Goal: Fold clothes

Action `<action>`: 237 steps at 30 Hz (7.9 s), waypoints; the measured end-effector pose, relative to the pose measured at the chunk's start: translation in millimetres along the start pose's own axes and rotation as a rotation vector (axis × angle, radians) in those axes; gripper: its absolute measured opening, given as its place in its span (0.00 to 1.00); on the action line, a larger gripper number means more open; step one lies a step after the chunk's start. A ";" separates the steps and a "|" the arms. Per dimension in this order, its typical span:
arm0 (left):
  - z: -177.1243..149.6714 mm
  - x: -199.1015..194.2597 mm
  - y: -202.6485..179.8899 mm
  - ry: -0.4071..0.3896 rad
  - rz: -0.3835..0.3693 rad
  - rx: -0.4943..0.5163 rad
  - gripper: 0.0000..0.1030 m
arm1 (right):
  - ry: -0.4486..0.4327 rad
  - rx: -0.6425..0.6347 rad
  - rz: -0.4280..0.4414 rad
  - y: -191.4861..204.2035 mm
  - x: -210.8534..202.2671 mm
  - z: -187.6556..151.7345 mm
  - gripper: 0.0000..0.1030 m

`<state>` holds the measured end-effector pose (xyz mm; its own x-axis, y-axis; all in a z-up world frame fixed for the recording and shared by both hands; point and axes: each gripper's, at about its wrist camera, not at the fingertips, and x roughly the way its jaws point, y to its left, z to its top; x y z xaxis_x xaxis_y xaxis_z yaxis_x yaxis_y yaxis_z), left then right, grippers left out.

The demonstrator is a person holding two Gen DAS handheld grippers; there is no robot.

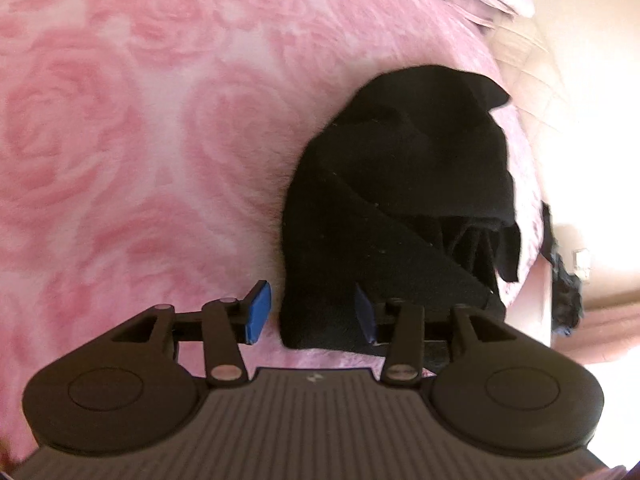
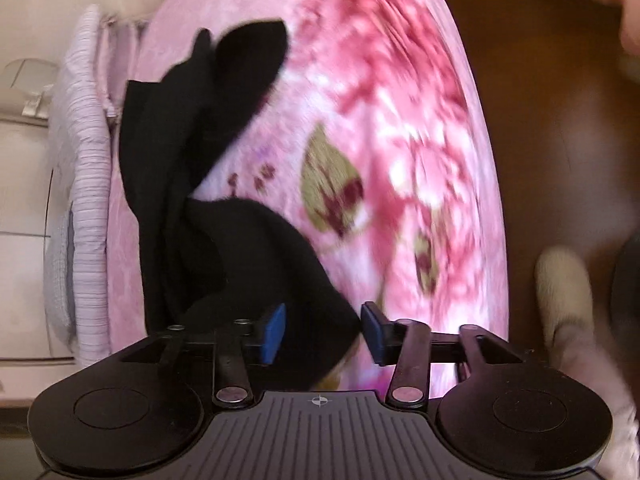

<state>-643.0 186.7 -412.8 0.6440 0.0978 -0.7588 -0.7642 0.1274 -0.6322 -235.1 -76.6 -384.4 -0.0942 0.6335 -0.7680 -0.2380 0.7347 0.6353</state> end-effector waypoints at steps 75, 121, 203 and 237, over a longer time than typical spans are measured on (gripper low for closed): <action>163.0 -382.5 -381.0 -1.049 -0.269 0.292 0.10 | 0.039 -0.563 1.092 619.5 -120.1 195.4 0.10; -201.8 -11.3 -237.4 -0.354 0.488 -0.531 0.27 | 0.741 -1.218 -0.052 199.4 93.9 198.4 0.49; -191.2 85.9 -200.2 -0.393 0.698 -0.172 0.17 | 0.298 -1.805 -0.074 133.5 119.5 96.8 0.29; -155.5 -67.3 -358.4 -0.384 0.711 -0.257 0.32 | 0.456 -1.498 -0.029 251.0 -93.0 96.7 0.30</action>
<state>-417.8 -19.0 -159.5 -0.0612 0.4039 -0.9128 -0.9461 -0.3149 -0.0759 -192.6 72.5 -145.7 -0.2802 0.2963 -0.9131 -0.9266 -0.3321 0.1766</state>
